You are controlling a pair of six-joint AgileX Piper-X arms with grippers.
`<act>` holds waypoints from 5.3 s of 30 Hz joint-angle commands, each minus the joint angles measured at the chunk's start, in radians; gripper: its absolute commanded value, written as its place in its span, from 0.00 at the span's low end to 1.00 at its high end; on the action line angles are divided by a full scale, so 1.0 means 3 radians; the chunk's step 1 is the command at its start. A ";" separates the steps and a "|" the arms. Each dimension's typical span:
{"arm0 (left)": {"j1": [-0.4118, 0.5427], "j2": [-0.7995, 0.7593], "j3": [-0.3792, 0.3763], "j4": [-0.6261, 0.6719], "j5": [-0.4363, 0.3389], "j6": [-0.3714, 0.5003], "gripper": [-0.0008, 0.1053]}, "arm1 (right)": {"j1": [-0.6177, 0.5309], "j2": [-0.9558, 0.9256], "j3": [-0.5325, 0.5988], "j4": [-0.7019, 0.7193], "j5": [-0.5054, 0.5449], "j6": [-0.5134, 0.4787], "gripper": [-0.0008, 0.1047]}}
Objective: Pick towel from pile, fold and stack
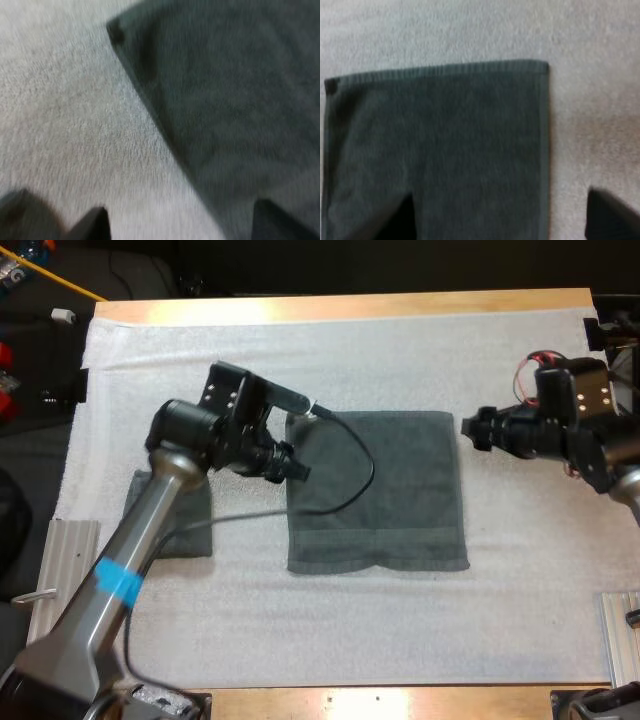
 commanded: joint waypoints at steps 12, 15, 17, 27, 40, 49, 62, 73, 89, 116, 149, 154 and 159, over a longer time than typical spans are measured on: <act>0.0005 -0.1000 0.0695 0.0057 0.0129 -0.0288 0.54 | 0.0002 -0.0569 0.0479 0.0419 -0.0029 -0.0087 0.64; 0.0005 -0.1225 0.0876 0.0057 0.0145 -0.0360 0.54 | 0.0002 -0.0723 0.0747 0.0419 -0.0029 -0.0077 0.64; 0.0005 -0.1376 0.1010 0.0057 0.0216 -0.0413 0.54 | 0.0002 -0.0836 0.0958 0.0410 -0.0065 -0.0077 0.64; 0.0005 -0.1862 0.1513 -0.0022 0.0466 -0.0579 0.54 | 0.0002 -0.0911 0.1580 0.0204 -0.0546 0.0094 0.64; 0.0005 -0.1984 0.1909 -0.0208 0.0698 -0.0723 0.54 | 0.0002 -0.0708 0.2162 -0.0793 -0.0804 0.0742 0.62; 0.0005 -0.1984 0.1909 -0.0293 0.0846 -0.0750 0.54 | 0.0002 -0.0180 0.2162 -0.1117 -0.1036 0.0896 0.62; 0.0005 -0.1984 0.1909 -0.0293 0.0846 -0.0750 0.54 | 0.0002 0.0236 0.2162 -0.1403 -0.1266 0.1170 0.48; 0.0005 -0.1984 0.1909 -0.0293 0.0846 -0.0750 0.54 | 0.0002 0.0348 0.2162 -0.1442 -0.1259 0.1286 0.39; 0.0005 -0.1984 0.1909 -0.0471 0.0846 -0.0696 0.54 | 0.0002 0.0197 0.2162 -0.1335 -0.1047 0.1272 0.19; 0.0005 -0.0796 0.2336 -0.1479 0.1271 -0.1025 0.54 | 0.0002 0.0126 0.2162 -0.1321 -0.1048 0.1272 0.01; 0.0005 0.0208 0.2288 -0.2031 0.1570 -0.1069 0.29 | 0.0002 0.0126 0.2162 -0.1321 -0.1062 0.1255 0.01; 0.0005 0.0176 0.2195 -0.1851 0.1671 -0.1036 0.08 | 0.0002 0.0126 0.2151 -0.1321 -0.1205 0.1217 0.01; -0.0020 -0.0047 0.2116 -0.1541 0.1671 -0.0730 0.01 | 0.0002 -0.0006 0.2110 -0.1165 -0.1278 0.1111 0.01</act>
